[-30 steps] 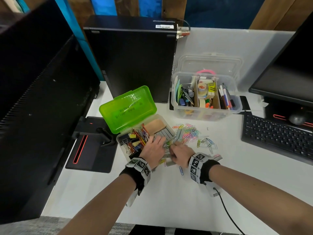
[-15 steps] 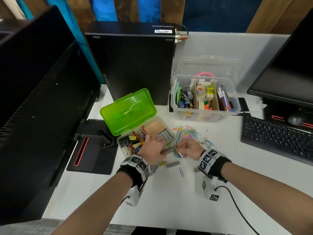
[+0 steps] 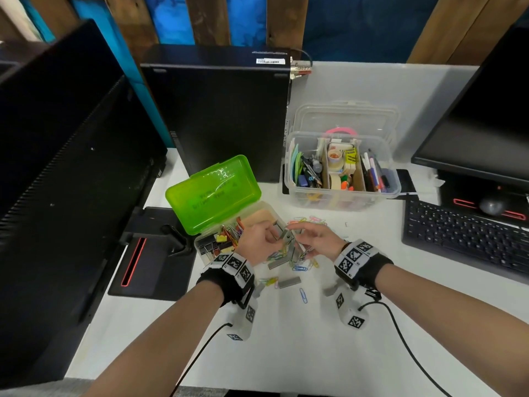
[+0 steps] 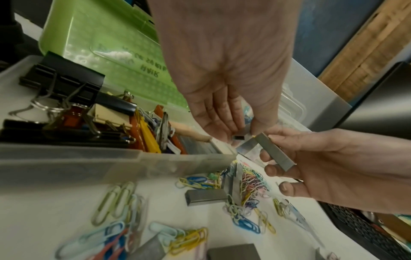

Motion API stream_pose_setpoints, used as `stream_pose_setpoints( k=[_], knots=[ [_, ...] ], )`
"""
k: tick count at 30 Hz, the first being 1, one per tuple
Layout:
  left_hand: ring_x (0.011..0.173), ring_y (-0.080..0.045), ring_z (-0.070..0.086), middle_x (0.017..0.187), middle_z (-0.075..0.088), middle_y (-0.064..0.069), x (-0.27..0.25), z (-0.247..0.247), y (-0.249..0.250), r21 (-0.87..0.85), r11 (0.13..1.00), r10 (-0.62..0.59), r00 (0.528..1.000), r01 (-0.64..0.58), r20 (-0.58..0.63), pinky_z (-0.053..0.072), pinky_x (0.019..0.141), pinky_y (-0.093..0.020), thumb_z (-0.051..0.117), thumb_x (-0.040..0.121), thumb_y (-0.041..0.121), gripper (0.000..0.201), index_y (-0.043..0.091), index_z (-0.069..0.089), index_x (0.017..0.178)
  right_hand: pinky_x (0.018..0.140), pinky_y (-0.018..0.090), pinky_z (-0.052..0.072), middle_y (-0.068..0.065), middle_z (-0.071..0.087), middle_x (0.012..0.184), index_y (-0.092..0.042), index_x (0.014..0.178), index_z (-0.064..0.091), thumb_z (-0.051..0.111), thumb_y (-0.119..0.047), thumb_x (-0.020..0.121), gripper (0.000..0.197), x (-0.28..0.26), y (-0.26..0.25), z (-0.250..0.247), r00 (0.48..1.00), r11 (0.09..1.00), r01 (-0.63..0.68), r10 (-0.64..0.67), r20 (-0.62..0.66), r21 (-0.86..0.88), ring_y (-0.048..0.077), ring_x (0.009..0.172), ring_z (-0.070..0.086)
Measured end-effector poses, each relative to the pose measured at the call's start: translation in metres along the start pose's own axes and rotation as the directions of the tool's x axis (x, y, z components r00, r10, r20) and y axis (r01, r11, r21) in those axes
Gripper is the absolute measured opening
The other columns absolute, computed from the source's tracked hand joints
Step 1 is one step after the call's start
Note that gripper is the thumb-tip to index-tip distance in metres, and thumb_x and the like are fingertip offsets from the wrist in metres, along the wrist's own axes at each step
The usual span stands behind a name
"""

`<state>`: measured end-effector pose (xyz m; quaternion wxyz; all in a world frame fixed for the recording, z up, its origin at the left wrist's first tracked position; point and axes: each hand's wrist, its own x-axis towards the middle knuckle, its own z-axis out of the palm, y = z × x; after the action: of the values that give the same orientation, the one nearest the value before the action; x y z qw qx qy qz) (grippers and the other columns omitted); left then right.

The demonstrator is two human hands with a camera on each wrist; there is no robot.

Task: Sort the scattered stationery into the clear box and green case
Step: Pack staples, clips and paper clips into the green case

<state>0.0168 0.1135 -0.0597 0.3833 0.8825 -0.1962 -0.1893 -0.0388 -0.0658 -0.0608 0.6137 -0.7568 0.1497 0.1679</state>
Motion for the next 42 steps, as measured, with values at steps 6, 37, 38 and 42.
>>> stream_pose_setpoints(
  k=[6,37,38,42],
  knots=[
    [0.072,-0.014,0.063,0.075,0.069,-0.002,0.001,-0.004,-0.001,-0.009,1.0,-0.004,1.0,0.004,0.026,0.052,0.071,-0.029,0.07,0.082,0.022,0.018,0.009,0.069,0.094,0.062,0.029,0.048,-0.003,0.051,0.063,-0.018,0.118,0.063,0.051,-0.009,0.095,0.027,0.011,0.002,0.005,0.988,0.953,0.139,-0.153,-0.031,-0.269,0.014,0.058,0.048],
    [0.086,-0.022,0.066,0.087,0.071,-0.004,0.043,0.009,0.007,0.179,0.969,-0.154,0.983,0.169,-0.097,0.048,0.072,-0.026,0.066,0.081,0.018,0.016,0.012,0.063,0.096,0.075,0.032,0.05,0.007,0.064,0.074,-0.009,0.093,0.067,0.073,-0.01,0.079,0.016,0.054,-0.032,0.011,0.965,0.927,0.007,-0.105,-0.242,-0.374,0.019,0.073,0.06],
    [0.086,-0.021,0.066,0.087,0.07,-0.003,0.044,0.009,0.007,0.179,0.967,-0.163,0.981,0.179,-0.101,0.047,0.071,-0.026,0.065,0.081,0.019,0.015,0.013,0.063,0.095,0.076,0.032,0.05,0.007,0.064,0.074,-0.01,0.093,0.067,0.073,-0.01,0.078,0.016,0.055,-0.031,0.011,0.965,0.93,0.004,-0.1,-0.242,-0.369,0.019,0.073,0.06],
    [0.091,-0.024,0.065,0.092,0.07,-0.005,0.047,0.013,0.007,0.251,0.948,-0.174,0.979,0.195,-0.105,0.05,0.076,-0.029,0.061,0.083,0.021,0.014,0.014,0.066,0.094,0.074,0.031,0.049,0.006,0.063,0.072,-0.009,0.093,0.067,0.073,-0.01,0.078,0.016,0.056,-0.032,0.011,0.967,0.926,-0.002,-0.094,-0.235,-0.377,0.02,0.073,0.061]
  ],
)
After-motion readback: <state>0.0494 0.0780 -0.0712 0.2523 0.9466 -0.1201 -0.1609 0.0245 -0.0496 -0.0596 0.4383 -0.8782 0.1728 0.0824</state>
